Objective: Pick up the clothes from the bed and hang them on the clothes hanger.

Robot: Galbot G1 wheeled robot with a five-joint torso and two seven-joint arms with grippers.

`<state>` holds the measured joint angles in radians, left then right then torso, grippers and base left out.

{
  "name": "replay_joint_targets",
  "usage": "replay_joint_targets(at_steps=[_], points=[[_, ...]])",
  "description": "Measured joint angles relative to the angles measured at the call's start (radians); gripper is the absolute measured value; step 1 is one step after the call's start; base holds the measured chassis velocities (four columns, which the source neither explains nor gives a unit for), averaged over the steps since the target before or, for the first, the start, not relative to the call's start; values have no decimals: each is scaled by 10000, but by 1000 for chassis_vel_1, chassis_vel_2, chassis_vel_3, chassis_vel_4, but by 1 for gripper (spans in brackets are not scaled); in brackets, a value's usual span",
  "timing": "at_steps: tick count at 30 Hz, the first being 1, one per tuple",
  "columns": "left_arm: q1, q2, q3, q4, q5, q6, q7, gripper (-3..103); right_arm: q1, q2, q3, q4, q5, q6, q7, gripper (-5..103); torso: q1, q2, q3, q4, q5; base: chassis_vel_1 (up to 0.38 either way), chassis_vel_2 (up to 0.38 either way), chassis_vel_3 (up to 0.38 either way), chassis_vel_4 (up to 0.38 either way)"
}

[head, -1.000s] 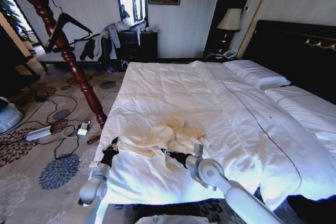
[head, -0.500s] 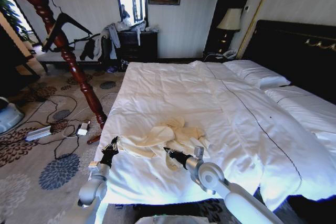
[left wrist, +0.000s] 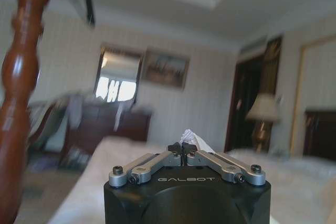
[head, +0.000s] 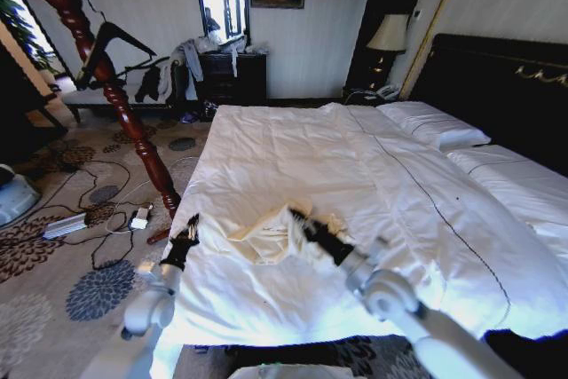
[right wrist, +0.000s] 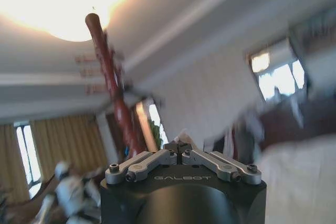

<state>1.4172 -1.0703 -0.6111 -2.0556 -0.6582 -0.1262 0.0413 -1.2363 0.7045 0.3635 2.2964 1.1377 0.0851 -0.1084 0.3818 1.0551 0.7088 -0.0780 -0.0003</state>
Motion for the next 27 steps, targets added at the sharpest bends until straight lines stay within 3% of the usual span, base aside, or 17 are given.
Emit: replay_joint_targets(at_steps=[3, 5, 7, 9, 13, 17, 21, 24, 27], points=[[-349, 813, -998, -1063, -1231, 265, -60, 0, 100, -952, 1860, 565, 1197, 326, 94, 0, 0, 0, 0, -1, 4, 0, 0, 0, 0], [-409, 996, -1206, -1219, -1433, 322, -75, 0, 166, -1149, 2185, 675, 1477, 387, 185, 0, 0, 0, 0, 0, 0, 0, 0, 0, 0], [-672, 1879, -2079, -1730, -2243, 494, -205, 0, 567, -1775, 3138, 961, 2375, 598, 598, 0, 0, 2, 0, 1, 2, 0, 0, 0, 0], [-772, 2215, -2388, -1863, -2554, 559, -245, 0, 754, -2011, 3435, 1001, 2666, 679, 740, 0, -1, 1, 0, 1, 3, 0, 0, 0, 0], [-1300, 3707, -4002, -2126, -4563, 1099, -384, 0, 1647, -3143, 4803, 896, 4070, 893, 1162, 0, 0, 1, 0, 0, 3, 0, 0, 0, 0], [-1660, 4109, -4681, -1771, -5259, 1355, -425, 0, 2259, -3475, 5105, 597, 4659, 929, 1380, 0, -1, 2, -1, 1, 4, 0, 0, 0, 0], [-1468, 4097, -4515, -1107, -5066, 1586, -676, 0, 2239, -3642, 5075, 192, 4534, 909, 1599, 0, 1, 2, 0, 1, 5, 0, 0, 0, 0], [-602, 3787, -3317, -714, -3103, 1613, -709, 0, 1504, -3642, 4666, 116, 3627, 565, 2037, 0, 1, 1, 2, 4, -4, 0, 0, 0, 0], [-578, 3596, -2807, -814, -2651, 1602, -754, 0, 1494, -3450, 4407, 186, 3523, 454, 2104, 0, 0, 0, 2, 5, 0, 0, 0, 0, 0]])
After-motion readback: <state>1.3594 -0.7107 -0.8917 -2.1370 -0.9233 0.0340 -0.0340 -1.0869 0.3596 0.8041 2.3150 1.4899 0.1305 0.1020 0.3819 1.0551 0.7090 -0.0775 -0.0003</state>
